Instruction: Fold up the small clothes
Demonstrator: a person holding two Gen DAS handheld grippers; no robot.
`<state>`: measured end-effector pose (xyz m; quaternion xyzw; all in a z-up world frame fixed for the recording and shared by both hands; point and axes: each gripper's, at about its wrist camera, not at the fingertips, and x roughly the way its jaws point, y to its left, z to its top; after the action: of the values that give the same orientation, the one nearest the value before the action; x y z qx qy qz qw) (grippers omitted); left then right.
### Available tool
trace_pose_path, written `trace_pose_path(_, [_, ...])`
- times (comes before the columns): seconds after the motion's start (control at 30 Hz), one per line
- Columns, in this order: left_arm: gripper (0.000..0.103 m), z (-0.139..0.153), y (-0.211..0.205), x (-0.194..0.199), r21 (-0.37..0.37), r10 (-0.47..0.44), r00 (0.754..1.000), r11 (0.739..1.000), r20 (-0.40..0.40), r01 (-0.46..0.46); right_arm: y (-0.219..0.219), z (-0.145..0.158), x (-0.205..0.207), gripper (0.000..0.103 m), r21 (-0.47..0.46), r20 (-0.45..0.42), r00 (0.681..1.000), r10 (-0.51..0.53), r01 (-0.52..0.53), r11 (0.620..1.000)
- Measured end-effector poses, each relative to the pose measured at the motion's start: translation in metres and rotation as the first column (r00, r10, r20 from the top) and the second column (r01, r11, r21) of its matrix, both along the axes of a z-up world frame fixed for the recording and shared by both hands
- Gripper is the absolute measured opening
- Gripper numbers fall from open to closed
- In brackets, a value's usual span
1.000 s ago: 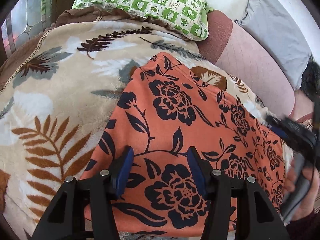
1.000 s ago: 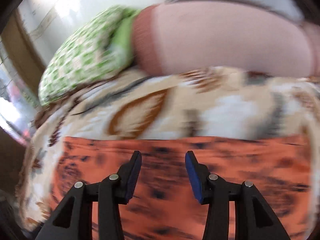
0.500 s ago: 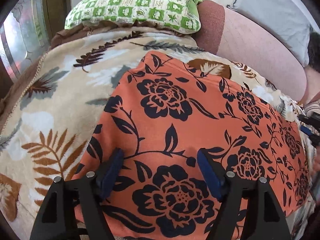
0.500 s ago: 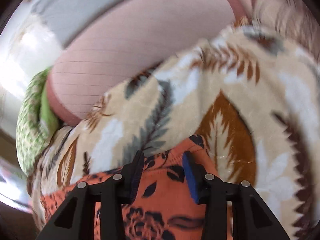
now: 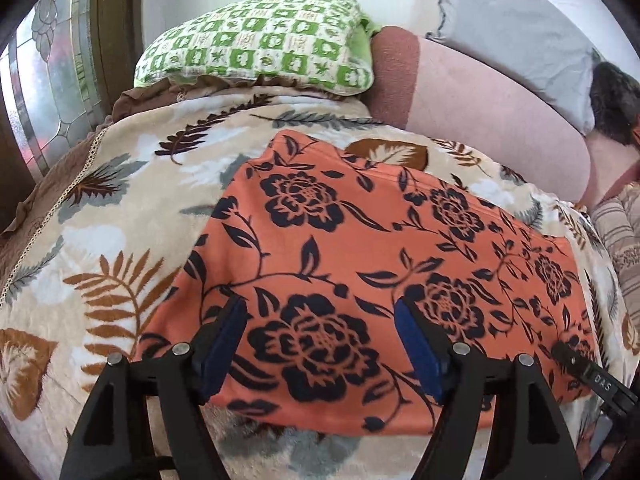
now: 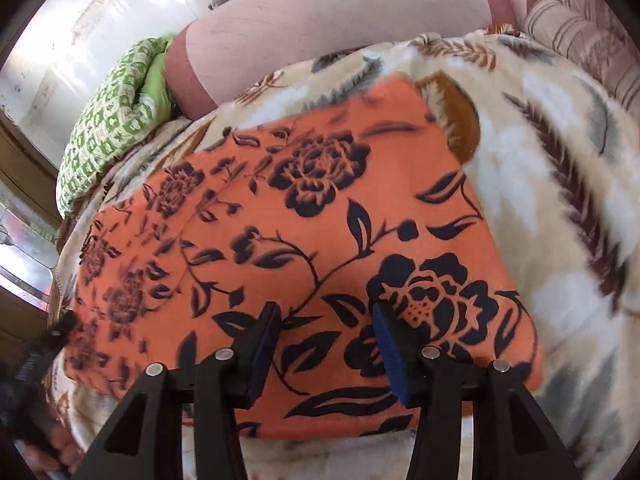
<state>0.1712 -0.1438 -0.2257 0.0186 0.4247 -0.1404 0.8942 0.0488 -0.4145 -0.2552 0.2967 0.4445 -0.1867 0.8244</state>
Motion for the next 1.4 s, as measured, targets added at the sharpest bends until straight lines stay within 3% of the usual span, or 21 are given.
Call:
trace_pose_path(0.1, [0.077,0.000,-0.003,-0.004,0.032,-0.013,1.000,0.999,0.027,0.012,0.009,0.010,0.006,0.055,-0.052,-0.006,1.000,0.010,-0.011,0.999])
trace_pose_path(0.2, [0.077,0.000,-0.002,0.000,0.035,0.000,0.999,0.999,0.034,-0.001,0.007,0.019,0.008,0.055,0.031,0.119,0.993,0.018,-0.022,0.999])
trace_pose_path(0.33, [0.077,-0.002,-0.004,0.008,0.046,0.016,0.999,0.999,0.032,-0.018,0.014,0.028,0.027,0.055,0.012,0.150,0.988,0.048,-0.050,0.999])
trace_pose_path(0.53, [0.077,-0.006,-0.007,0.016,0.073,0.025,0.999,0.997,0.029,-0.027,0.044,0.010,0.060,0.055,0.058,0.093,0.982,0.166,-0.172,0.983])
trace_pose_path(0.63, [0.077,-0.008,-0.008,0.017,0.074,0.027,0.999,0.997,0.023,-0.028,0.062,0.006,0.068,0.055,-0.015,0.036,0.974,0.224,-0.224,0.975])
trace_pose_path(0.77, [0.077,-0.010,-0.010,0.015,0.091,0.027,0.999,0.995,0.030,-0.029,0.061,0.016,0.062,0.055,0.023,0.095,0.973,0.210,-0.213,0.977])
trace_pose_path(0.93, [0.077,-0.012,-0.010,0.011,0.105,0.038,0.999,0.994,0.026,-0.040,0.068,0.024,0.055,0.055,0.004,0.123,0.967,0.225,-0.227,0.974])
trace_pose_path(1.07, [0.080,-0.037,-0.008,0.021,0.129,0.054,0.995,0.991,-0.089,-0.042,0.079,0.009,0.057,0.056,0.034,0.033,0.963,0.267,-0.268,0.963])
trace_pose_path(1.17, [0.081,-0.035,-0.010,0.019,0.155,0.038,0.997,0.988,-0.066,-0.027,0.084,0.008,0.053,0.055,-0.004,0.020,0.957,0.290,-0.290,0.957])
trace_pose_path(1.23, [0.081,-0.030,-0.006,0.017,0.129,0.040,0.997,0.991,-0.072,-0.031,0.079,0.012,0.048,0.055,0.026,0.037,0.959,0.280,-0.281,0.959])
trace_pose_path(1.4, [0.081,-0.010,0.028,0.010,-0.018,0.116,0.989,0.993,-0.090,-0.118,0.047,0.024,0.022,0.055,0.143,0.134,0.974,0.182,-0.201,0.969])
